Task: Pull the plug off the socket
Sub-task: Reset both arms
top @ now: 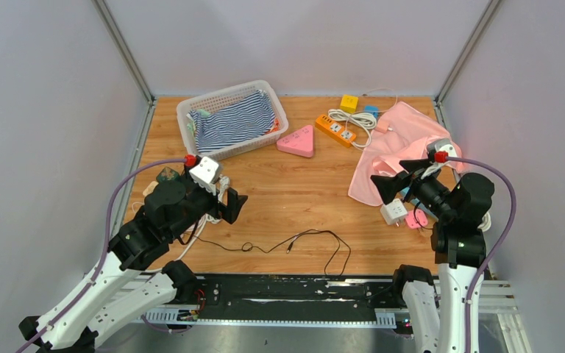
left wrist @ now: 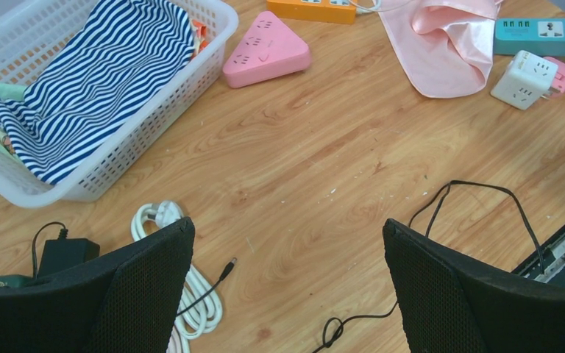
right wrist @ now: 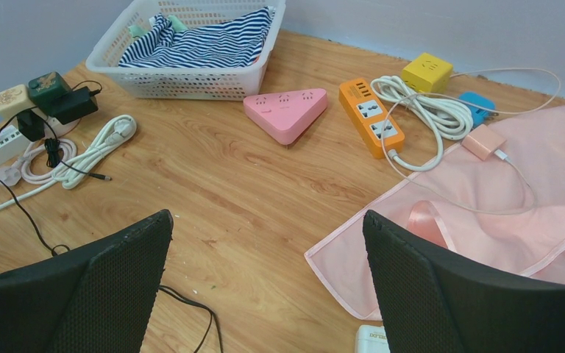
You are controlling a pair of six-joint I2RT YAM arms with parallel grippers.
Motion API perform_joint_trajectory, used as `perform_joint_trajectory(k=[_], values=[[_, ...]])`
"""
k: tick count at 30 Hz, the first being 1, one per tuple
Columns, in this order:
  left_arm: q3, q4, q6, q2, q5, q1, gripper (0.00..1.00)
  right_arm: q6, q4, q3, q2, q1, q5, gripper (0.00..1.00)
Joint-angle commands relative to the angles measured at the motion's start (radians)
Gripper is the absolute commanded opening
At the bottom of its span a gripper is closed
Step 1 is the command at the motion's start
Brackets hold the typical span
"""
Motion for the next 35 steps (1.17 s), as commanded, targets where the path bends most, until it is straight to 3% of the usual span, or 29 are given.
perform_joint_trajectory(k=[1,35], values=[[-0.017,0.001,0.019,-0.01,-0.008,0.01,1.0,0.014,0.029,-0.013,-0.001,0.013,0.012,1.0],[-0.021,-0.004,0.024,-0.009,-0.008,0.013,1.0,0.015,0.028,-0.013,0.004,0.013,0.039,1.0]])
